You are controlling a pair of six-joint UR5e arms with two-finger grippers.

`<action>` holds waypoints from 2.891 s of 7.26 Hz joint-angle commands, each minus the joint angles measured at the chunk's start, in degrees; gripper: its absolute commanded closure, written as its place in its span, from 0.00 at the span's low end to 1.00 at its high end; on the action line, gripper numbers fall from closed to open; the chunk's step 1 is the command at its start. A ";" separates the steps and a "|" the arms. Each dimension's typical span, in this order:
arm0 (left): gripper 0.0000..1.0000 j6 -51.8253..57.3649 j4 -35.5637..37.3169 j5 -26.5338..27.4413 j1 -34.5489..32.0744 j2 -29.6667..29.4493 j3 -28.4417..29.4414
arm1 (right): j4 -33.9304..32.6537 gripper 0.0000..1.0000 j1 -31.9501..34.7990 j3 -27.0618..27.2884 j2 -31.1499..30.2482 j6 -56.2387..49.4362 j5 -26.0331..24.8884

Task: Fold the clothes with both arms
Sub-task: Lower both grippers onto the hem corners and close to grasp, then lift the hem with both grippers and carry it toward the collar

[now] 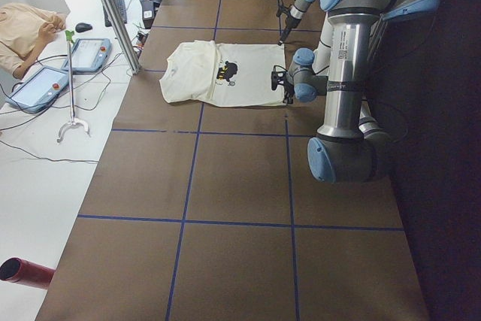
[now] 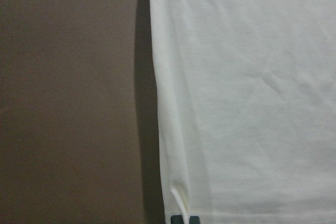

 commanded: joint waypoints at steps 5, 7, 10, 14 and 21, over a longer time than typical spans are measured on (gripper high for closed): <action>1.00 0.02 -0.09 -0.06 -0.06 0.09 -0.19 | 0.05 0.56 -1.50 -0.44 0.49 1.37 -1.12; 1.00 0.02 -0.09 -0.06 -0.06 0.09 -0.19 | 0.05 0.59 -1.77 -0.79 0.49 1.37 -1.48; 1.00 0.02 -0.18 -0.06 -0.06 0.00 -0.19 | 0.14 1.00 -1.95 -0.79 0.49 1.37 -1.74; 1.00 0.81 3.57 -0.84 -0.67 -0.09 -4.90 | -0.73 1.00 -0.12 3.65 2.78 0.58 -3.77; 1.00 15.76 42.61 -19.98 -13.01 -18.28 -28.89 | -27.77 1.00 5.04 34.24 3.21 -12.25 24.45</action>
